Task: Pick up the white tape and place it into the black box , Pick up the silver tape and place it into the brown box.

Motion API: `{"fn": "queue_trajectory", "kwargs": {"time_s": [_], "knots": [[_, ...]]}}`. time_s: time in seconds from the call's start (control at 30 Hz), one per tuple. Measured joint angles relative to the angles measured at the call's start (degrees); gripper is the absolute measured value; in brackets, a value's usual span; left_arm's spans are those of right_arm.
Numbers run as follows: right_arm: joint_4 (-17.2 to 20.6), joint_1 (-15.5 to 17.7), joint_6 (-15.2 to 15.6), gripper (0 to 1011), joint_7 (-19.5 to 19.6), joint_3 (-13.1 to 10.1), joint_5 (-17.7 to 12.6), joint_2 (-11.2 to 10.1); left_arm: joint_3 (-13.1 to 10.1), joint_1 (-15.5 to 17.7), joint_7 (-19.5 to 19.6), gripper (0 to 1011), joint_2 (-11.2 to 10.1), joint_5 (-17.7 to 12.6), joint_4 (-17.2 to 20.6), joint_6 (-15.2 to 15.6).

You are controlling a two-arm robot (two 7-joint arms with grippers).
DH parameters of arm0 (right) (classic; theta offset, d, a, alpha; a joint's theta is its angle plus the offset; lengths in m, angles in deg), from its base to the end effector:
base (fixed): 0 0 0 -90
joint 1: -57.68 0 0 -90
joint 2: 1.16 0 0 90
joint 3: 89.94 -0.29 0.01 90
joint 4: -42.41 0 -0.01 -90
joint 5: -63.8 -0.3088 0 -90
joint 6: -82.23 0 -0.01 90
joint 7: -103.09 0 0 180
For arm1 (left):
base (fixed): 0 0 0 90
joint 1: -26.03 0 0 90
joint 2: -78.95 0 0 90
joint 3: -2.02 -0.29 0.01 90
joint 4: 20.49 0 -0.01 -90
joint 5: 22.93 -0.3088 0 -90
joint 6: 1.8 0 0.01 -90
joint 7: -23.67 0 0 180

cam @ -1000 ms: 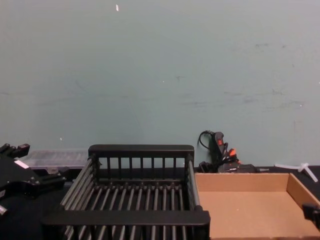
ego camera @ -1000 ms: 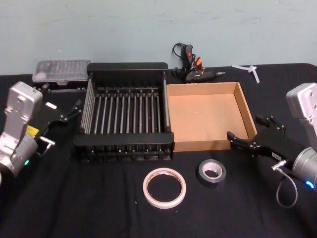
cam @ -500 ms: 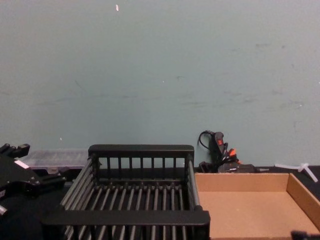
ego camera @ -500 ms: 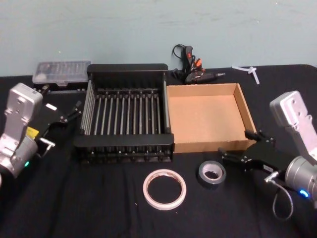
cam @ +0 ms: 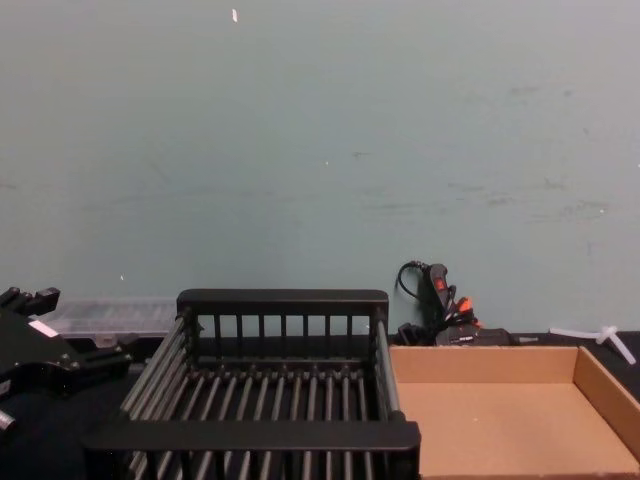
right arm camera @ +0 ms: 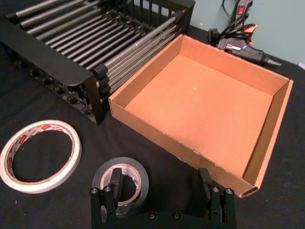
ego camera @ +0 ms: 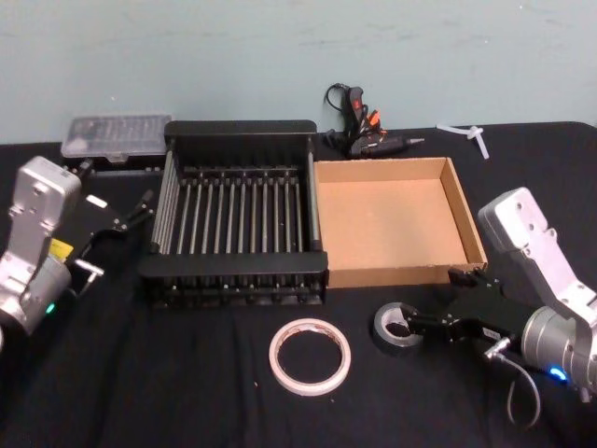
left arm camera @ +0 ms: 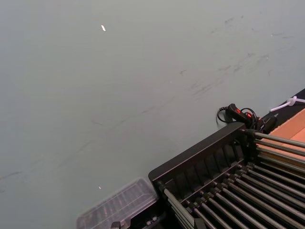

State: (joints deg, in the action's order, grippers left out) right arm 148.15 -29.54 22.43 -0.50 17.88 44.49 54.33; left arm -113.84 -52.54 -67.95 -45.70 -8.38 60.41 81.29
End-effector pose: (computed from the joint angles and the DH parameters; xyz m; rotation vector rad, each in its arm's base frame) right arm 0.2919 -0.0417 -0.2505 -0.5483 0.1776 -0.9591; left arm 0.3581 0.0827 -0.3023 0.3045 -0.2851 1.2480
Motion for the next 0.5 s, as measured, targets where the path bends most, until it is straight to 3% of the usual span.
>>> {"fn": "queue_trajectory", "kwargs": {"time_s": [0.5], "knots": [[-2.56,-1.97,2.00,1002,-2.12,0.91,2.31,1.74,0.00,0.00,0.00,1001,0.00,0.00,0.00,0.00]]}}
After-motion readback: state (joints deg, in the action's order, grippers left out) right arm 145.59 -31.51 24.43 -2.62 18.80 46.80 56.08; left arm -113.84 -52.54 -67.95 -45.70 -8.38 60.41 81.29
